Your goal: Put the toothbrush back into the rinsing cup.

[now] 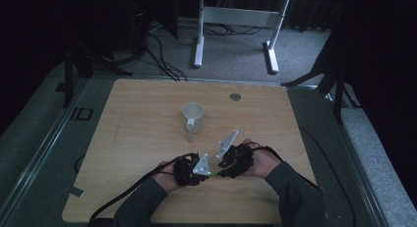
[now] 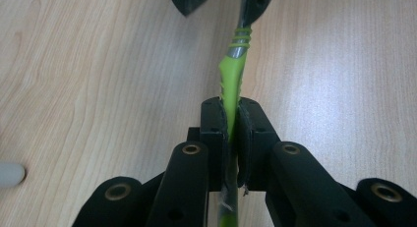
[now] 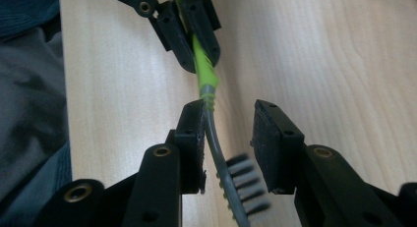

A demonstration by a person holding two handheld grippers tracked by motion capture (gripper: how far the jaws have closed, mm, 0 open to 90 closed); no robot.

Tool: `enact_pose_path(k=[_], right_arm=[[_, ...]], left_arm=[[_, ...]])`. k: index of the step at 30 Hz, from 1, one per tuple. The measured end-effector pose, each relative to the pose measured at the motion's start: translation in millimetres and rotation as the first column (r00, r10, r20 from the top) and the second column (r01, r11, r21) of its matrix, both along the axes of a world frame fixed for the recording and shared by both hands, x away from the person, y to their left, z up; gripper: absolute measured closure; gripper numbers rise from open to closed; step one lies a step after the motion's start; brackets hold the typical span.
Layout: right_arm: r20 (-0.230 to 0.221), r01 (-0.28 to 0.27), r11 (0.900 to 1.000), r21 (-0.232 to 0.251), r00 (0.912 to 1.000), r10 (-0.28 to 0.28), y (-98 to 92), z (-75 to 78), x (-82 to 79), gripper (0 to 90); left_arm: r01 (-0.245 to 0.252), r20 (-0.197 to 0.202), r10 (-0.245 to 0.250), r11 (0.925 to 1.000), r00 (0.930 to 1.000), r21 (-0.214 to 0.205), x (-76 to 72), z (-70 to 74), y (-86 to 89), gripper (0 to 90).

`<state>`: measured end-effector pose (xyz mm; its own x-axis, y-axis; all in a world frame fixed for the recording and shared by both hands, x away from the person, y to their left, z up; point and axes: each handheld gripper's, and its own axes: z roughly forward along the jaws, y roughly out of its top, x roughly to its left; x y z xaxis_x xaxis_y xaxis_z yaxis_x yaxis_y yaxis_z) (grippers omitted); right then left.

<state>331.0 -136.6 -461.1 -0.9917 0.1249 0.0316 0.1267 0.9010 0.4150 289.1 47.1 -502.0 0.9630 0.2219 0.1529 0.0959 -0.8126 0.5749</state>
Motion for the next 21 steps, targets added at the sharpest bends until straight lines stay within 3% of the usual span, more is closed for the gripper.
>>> enact_pose_path(k=[8, 14, 21], right_arm=[[0.044, 0.056, 0.9948, 0.086, 0.9972, -0.060, -7.2, 12.2, 3.8, 62.8], [0.059, 0.064, 0.9922, 0.107, 0.9957, -0.071, -10.5, 16.8, 3.1, 61.6], [0.078, 0.062, 0.9886, 0.137, 0.9942, -0.073, -13.7, 22.0, -2.5, 60.6]], left_arm=[[-0.042, -0.003, 0.042, 0.9991, 0.9991, 0.004, 5.1, -0.5, 2.3, 83.5], [-0.085, -0.006, 0.085, 0.9962, 0.9963, -0.016, 10.5, -0.1, 5.6, 83.5], [-0.149, -0.020, 0.148, 0.9873, 0.9888, -0.055, 17.8, -0.8, 14.4, 83.6]])
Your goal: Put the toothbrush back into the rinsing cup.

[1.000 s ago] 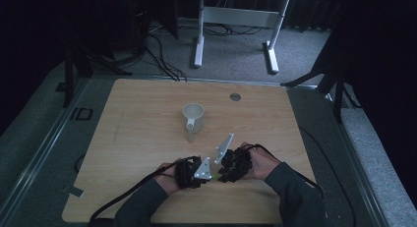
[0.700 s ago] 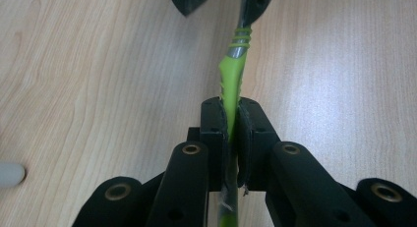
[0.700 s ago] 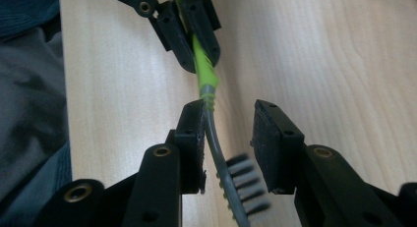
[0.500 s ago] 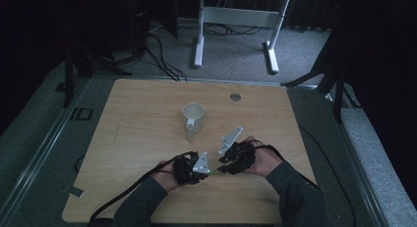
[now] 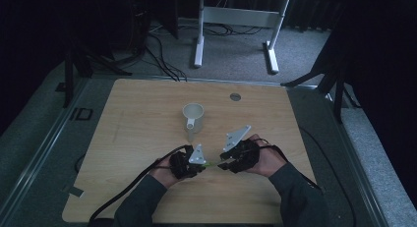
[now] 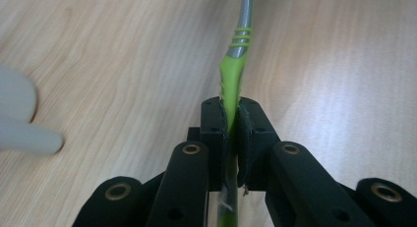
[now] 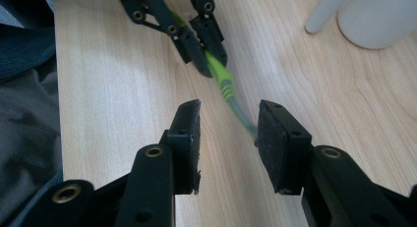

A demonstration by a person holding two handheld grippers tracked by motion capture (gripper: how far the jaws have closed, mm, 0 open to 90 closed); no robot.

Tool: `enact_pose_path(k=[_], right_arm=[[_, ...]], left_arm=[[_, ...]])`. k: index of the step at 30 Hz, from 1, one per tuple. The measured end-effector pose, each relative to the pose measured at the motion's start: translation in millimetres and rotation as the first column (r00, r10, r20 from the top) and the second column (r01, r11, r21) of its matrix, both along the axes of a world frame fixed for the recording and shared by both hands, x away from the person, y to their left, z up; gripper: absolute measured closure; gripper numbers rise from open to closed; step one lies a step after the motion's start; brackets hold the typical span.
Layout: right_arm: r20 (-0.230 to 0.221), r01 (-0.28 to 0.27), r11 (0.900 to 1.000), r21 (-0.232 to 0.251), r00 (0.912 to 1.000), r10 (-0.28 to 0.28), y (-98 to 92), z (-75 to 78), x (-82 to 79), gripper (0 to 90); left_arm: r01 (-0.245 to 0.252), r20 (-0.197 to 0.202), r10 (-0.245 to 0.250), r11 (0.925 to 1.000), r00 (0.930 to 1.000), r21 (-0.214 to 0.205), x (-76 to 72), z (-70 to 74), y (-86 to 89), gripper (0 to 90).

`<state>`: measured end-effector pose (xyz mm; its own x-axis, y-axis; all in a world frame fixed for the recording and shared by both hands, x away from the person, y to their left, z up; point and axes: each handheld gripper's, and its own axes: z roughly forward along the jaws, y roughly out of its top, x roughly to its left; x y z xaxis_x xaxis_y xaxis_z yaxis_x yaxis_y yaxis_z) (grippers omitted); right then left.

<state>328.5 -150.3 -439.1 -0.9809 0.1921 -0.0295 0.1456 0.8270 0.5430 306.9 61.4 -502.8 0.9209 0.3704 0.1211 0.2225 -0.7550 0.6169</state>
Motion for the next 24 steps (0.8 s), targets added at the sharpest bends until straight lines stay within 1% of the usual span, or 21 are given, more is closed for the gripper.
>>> enact_pose_path(k=[3, 5, 10, 11, 15, 20, 23, 24], right_arm=[[0.007, 0.006, 1.0000, 0.003, 1.0000, -0.006, -1.8, 2.0, -1.0, 60.6], [0.003, 0.002, 0.9998, 0.018, 1.0000, -0.002, -3.4, 2.3, -1.9, 60.6], [-0.001, 0.009, 0.9997, 0.024, 1.0000, -0.009, -9.2, -3.0, -4.5, 60.5], [0.000, 0.010, 0.9998, 0.018, 1.0000, -0.010, -10.2, -3.8, -4.6, 60.4], [-0.010, 0.020, 0.9996, 0.019, 0.9998, -0.019, -14.0, -7.8, -4.9, 59.9], [-0.019, 0.021, 0.9998, -0.005, 0.9996, -0.021, -12.9, -17.2, -6.4, 58.9], [-0.035, 0.015, 0.9998, -0.016, 0.9993, -0.016, -10.0, -24.6, -7.1, 58.1], [-0.035, 0.015, 0.9998, -0.016, 0.9993, -0.016, -10.0, -24.6, -7.1, 58.1]], left_arm=[[-0.028, 0.002, 0.028, 0.9994, 0.9996, -0.018, 2.3, 0.0, 4.2, 83.6], [-0.044, 0.002, 0.044, 0.9985, 0.9990, -0.032, 3.9, 0.4, 6.4, 83.6], [-0.077, 0.006, 0.077, 0.9945, 0.9970, -0.071, 7.5, 2.6, 10.5, 83.6], [-0.081, 0.008, 0.081, 0.9936, 0.9966, -0.079, 7.9, 3.1, 11.0, 83.6], [-0.097, 0.010, 0.098, 0.9896, 0.9951, -0.107, 8.8, 4.8, 12.7, 83.6], [-0.100, 0.012, 0.102, 0.9882, 0.9947, -0.116, 10.0, 5.9, 13.9, 83.6], [-0.102, 0.016, 0.105, 0.9872, 0.9943, -0.122, 10.1, 6.4, 14.3, 83.6], [-0.104, 0.014, 0.107, 0.9864, 0.9942, -0.127, 10.2, 6.7, 14.6, 83.6]])
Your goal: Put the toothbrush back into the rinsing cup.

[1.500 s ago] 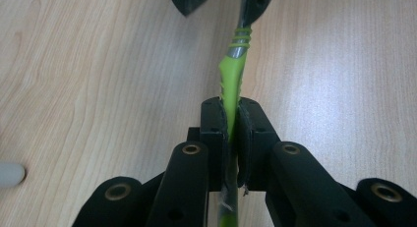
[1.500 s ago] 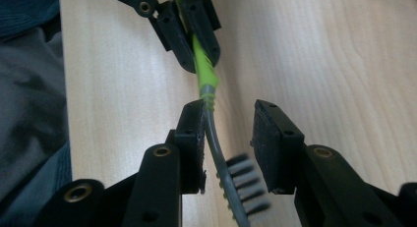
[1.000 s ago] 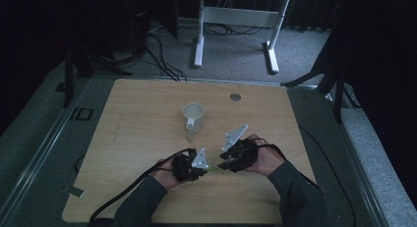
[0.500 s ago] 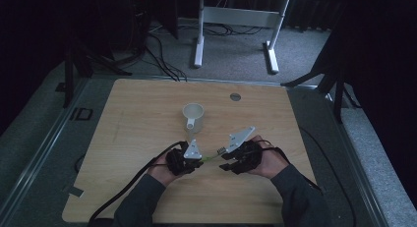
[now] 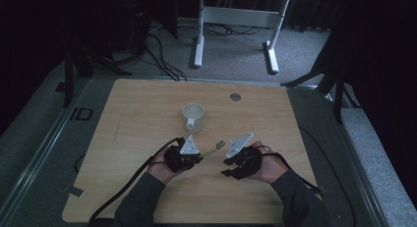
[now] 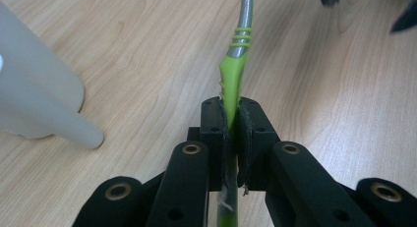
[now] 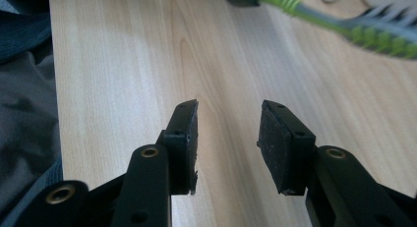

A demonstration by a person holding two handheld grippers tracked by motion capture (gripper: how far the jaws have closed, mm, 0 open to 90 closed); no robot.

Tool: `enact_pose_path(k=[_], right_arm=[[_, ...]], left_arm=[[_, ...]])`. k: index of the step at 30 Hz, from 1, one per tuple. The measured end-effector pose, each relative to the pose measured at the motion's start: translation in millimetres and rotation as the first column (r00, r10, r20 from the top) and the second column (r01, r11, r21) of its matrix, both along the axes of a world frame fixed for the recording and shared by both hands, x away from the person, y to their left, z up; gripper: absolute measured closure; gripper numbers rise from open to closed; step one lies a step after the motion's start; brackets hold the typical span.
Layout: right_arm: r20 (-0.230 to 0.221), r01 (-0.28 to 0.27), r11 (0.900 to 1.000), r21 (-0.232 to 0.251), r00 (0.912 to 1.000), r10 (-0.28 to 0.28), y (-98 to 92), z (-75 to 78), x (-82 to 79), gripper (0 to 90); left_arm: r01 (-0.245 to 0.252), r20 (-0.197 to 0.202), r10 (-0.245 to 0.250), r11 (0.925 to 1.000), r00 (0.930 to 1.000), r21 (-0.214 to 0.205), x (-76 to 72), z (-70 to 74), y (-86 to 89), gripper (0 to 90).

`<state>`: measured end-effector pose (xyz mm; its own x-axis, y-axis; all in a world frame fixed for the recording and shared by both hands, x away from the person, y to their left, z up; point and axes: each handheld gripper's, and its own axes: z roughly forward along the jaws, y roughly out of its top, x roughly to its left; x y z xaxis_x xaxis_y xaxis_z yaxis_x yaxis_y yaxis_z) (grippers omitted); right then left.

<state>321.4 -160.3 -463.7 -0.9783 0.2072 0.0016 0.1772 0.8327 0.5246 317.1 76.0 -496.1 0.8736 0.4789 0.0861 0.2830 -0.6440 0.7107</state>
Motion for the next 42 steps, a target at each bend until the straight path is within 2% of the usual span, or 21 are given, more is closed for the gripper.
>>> enact_pose_path(k=[7, 11, 27, 28, 33, 35, 36, 42], right_arm=[[-0.004, 0.005, 1.0000, -0.001, 1.0000, -0.005, 1.8, -7.2, -0.9, 56.8], [0.001, 0.019, 0.9998, -0.002, 0.9998, -0.019, 1.9, -9.9, -0.7, 56.5], [0.067, 0.109, 0.9941, 0.002, 0.9918, -0.109, 8.6, -21.6, 2.7, 54.2], [0.073, 0.126, 0.9920, 0.006, 0.9893, -0.126, 9.5, -23.1, 3.0, 53.3], [0.091, 0.148, 0.9890, 0.005, 0.9848, -0.147, 11.0, -26.9, 3.8, 52.9], [0.080, 0.159, 0.9870, 0.022, 0.9838, -0.161, 9.1, -29.4, 5.4, 53.3], [0.073, 0.184, 0.9825, 0.027, 0.9799, -0.186, 6.1, -32.4, 6.9, 53.5], [0.064, 0.230, 0.9717, 0.053, 0.9703, -0.233, -1.8, -37.9, 9.8, 53.5]], left_arm=[[-0.022, 0.013, 0.023, 0.9996, 0.9997, -0.019, 2.2, 2.8, 3.1, 83.5], [-0.043, 0.018, 0.044, 0.9979, 0.9989, -0.049, 4.3, 5.4, 6.1, 83.5], [-0.098, 0.041, 0.104, 0.9883, 0.9938, -0.117, 7.5, 14.9, 14.6, 83.5], [-0.104, 0.043, 0.110, 0.9870, 0.9930, -0.122, 7.7, 15.4, 15.3, 83.5], [-0.124, 0.057, 0.134, 0.9805, 0.9894, -0.152, 10.0, 19.3, 20.7, 83.4], [-0.132, 0.061, 0.144, 0.9767, 0.9877, -0.169, 10.5, 20.9, 22.6, 83.4], [-0.137, 0.064, 0.151, 0.9741, 0.9865, -0.180, 10.8, 21.5, 23.3, 83.4], [-0.155, 0.067, 0.175, 0.9599, 0.9824, -0.234, 13.6, 24.4, 27.0, 83.4]])
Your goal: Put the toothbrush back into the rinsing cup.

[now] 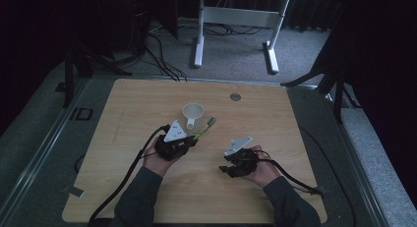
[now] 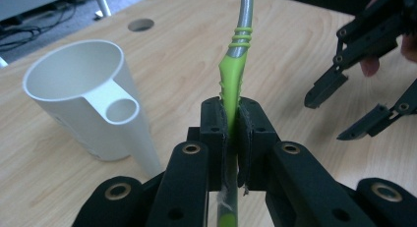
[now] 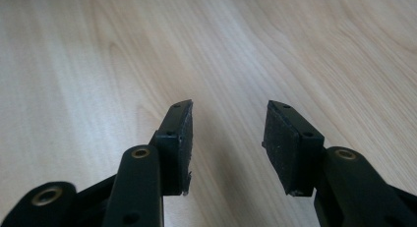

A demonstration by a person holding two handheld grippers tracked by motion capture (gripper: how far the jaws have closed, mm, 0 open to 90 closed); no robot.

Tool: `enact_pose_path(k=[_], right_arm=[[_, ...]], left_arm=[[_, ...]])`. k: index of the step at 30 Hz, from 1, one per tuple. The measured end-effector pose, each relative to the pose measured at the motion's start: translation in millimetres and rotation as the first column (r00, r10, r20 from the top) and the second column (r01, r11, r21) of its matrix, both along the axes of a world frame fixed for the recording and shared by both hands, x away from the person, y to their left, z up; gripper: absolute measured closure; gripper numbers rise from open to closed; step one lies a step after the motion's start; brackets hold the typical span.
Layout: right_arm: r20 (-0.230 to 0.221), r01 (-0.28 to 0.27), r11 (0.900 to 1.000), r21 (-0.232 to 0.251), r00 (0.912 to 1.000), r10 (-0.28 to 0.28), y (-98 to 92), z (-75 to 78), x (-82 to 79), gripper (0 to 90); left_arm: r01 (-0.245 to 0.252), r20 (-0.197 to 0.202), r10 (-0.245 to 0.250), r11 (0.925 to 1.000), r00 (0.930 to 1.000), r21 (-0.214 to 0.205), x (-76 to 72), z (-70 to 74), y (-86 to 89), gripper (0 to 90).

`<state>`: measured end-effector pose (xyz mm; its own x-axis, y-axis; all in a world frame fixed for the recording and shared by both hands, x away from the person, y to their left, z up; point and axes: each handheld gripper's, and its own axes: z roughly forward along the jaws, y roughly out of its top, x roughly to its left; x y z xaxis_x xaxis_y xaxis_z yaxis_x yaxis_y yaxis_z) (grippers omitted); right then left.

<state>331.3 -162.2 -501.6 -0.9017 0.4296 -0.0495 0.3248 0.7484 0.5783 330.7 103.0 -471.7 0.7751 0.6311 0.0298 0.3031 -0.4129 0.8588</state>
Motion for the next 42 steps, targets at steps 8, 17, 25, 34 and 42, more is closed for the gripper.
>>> enact_pose_path(k=[8, 17, 25, 34, 42], right_arm=[[0.010, 0.107, 0.9908, 0.083, 0.9941, -0.108, -8.9, -15.0, 9.2, 52.7], [0.002, 0.177, 0.9749, 0.134, 0.9838, -0.179, -15.1, -33.3, 16.0, 51.5], [0.000, 0.200, 0.9677, 0.154, 0.9793, -0.202, -15.5, -41.0, 18.5, 50.5], [0.002, 0.199, 0.9665, 0.162, 0.9795, -0.202, -13.2, -45.8, 18.4, 48.9], [-0.017, 0.198, 0.9647, 0.174, 0.9800, -0.198, -14.2, -50.1, 20.7, 47.2]], left_arm=[[-0.044, 0.094, 0.053, 0.9947, 0.9942, -0.093, -0.6, 4.4, 2.3, 83.4], [-0.053, 0.121, 0.073, 0.9850, 0.9899, -0.164, 1.5, 5.5, 5.6, 83.4], [-0.071, 0.116, 0.098, 0.9740, 0.9883, -0.215, 4.8, 5.7, 9.8, 83.3], [-0.079, 0.119, 0.111, 0.9663, 0.9867, -0.245, 7.3, 6.3, 12.7, 83.3], [-0.066, 0.119, 0.102, 0.9583, 0.9876, -0.278, 9.1, 8.2, 16.0, 83.4]])
